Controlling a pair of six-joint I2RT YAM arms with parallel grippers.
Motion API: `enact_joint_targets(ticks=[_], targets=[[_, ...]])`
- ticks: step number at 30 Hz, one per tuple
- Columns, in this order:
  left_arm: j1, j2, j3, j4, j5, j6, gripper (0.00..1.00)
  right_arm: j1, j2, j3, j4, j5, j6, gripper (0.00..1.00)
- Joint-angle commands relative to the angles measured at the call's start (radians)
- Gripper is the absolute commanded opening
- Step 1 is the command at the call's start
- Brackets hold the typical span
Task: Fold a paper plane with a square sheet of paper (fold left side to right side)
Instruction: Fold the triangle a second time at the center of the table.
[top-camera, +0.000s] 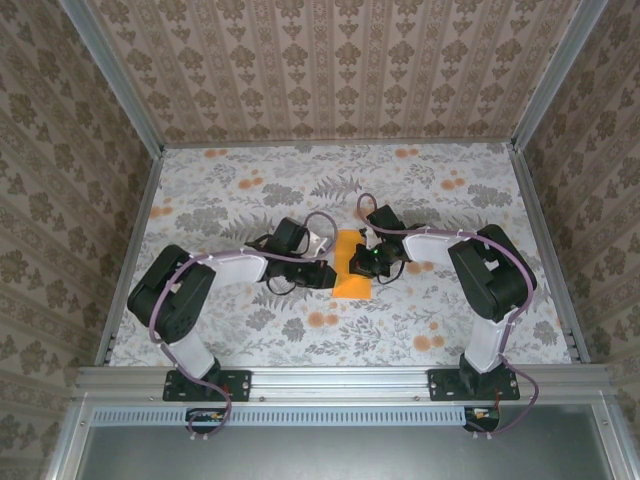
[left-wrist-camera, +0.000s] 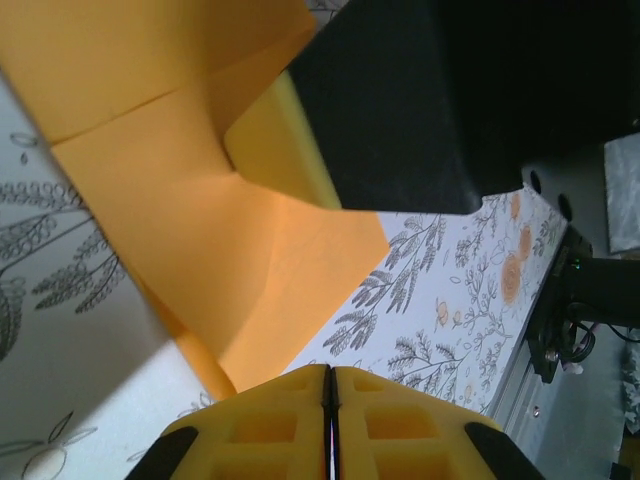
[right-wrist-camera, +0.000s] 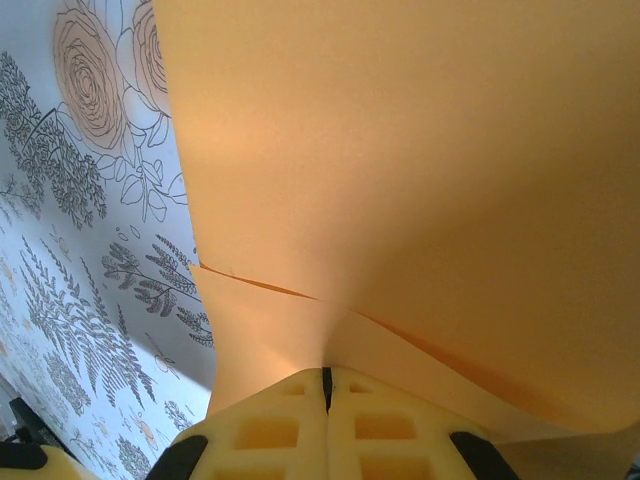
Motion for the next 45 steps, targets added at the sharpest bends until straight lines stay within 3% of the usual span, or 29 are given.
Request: enact_joint_targets(ticks=[1, 15, 26, 34, 45], targets=[[0.002, 0.046, 0.021, -0.026, 0.022, 0.03, 0.12, -0.006, 0.042, -0.005, -0.095, 0.056, -0.015, 0.03], [-0.011, 0.125, 0.03, -0.069, -0.07, 0.052, 0.14, -0.006, -0.008, -0.019, -0.053, 0.05, -0.016, 0.04], [-0.081, 0.115, 0.078, -0.259, -0.319, 0.089, 0.14, 0.015, -0.167, -0.033, -0.125, 0.012, -0.104, 0.01], [-0.13, 0.133, 0.144, -0.374, -0.432, 0.103, 0.13, 0.045, -0.104, -0.027, -0.102, -0.054, -0.107, 0.0], [-0.148, 0.153, 0.161, -0.388, -0.451, 0.096, 0.12, 0.053, -0.035, 0.01, -0.065, -0.06, -0.087, 0.01]])
